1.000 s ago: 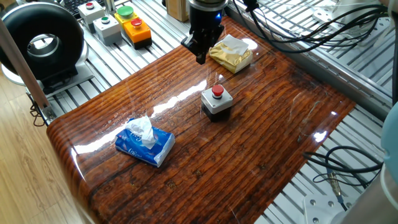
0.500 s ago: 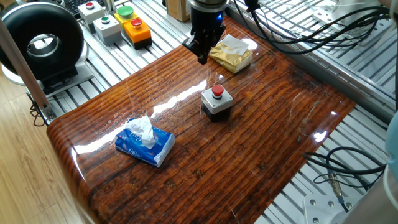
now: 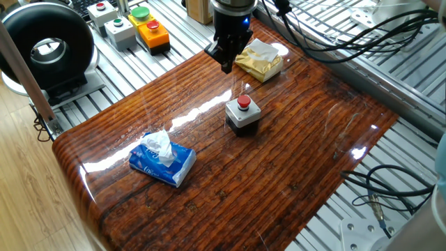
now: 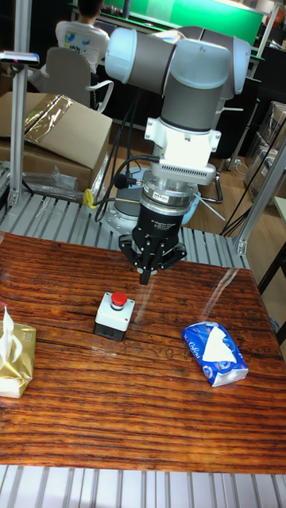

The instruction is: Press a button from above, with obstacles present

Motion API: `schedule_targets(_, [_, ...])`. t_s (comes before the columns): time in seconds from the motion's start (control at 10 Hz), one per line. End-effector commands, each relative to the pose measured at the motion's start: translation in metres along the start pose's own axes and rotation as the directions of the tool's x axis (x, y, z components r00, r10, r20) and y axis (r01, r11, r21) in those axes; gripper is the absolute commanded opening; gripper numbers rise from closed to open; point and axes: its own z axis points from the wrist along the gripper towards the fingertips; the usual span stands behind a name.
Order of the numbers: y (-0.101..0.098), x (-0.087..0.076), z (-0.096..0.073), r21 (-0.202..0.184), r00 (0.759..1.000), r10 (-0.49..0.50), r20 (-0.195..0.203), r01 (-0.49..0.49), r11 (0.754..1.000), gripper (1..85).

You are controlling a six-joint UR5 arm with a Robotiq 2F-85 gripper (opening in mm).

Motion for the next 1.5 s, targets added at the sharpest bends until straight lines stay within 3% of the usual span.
schedule_targets(0.0, [0.004, 0.000, 0.000, -0.016, 1.000, 0.006, 0.005, -0.006, 1.000, 1.3])
schedule_targets(0.5, [0.007, -0.002, 0.000, -0.028, 1.000, 0.016, 0.010, -0.016, 0.999, 1.3])
schedule_targets(0.8, [0.009, -0.016, -0.006, -0.037, 1.000, 0.007, -0.003, -0.007, 0.999, 1.3])
schedule_targets(1.0, [0.016, -0.012, -0.006, -0.064, 1.000, -0.013, -0.018, 0.012, 0.998, 1.3])
schedule_targets(1.2, [0.017, -0.006, -0.006, -0.068, 0.999, -0.027, -0.039, 0.024, 0.997, 1.3])
schedule_targets(1.4, [0.011, -0.004, -0.006, -0.044, 0.999, -0.007, -0.047, 0.005, 0.999, 1.3])
